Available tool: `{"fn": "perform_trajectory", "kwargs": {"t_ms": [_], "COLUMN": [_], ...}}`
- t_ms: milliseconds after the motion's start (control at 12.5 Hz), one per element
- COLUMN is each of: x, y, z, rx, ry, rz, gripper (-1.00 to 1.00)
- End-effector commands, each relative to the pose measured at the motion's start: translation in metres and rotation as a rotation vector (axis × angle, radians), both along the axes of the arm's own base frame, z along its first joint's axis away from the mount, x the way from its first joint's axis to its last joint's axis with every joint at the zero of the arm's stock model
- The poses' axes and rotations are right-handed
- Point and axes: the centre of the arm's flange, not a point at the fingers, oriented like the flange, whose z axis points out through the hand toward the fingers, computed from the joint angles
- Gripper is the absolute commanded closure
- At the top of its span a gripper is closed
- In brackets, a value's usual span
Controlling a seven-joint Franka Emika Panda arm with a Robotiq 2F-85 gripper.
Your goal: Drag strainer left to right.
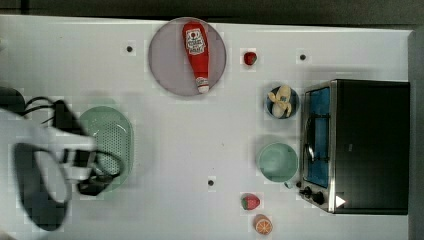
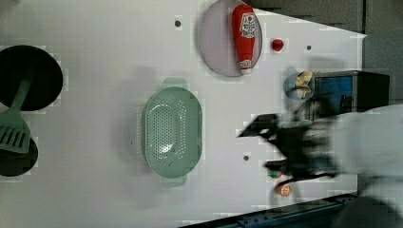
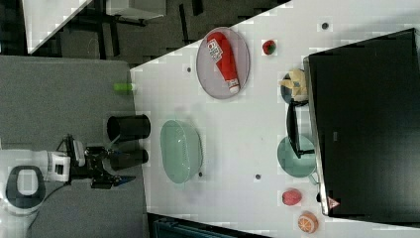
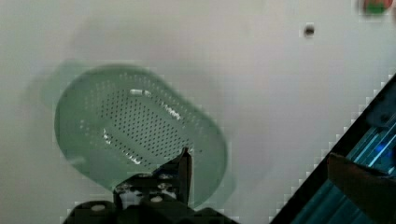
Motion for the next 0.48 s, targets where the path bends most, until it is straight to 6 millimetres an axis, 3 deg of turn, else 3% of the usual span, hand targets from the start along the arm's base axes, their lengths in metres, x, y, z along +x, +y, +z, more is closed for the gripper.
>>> {"fn": "perform_trajectory", "kwargs": {"t_ms": [80, 240, 480], "x": [0.000, -0.001, 0.001], "y": [0.028, 0.045, 0.049], "z": [0.000, -0.047, -0.123], "rx": [0.019, 0.023, 0.031], "ry": [-0.117, -0.095, -0.042], "rz": [-0.382, -0.471, -0.508], "gripper": [-1.00, -1.00, -1.00]}}
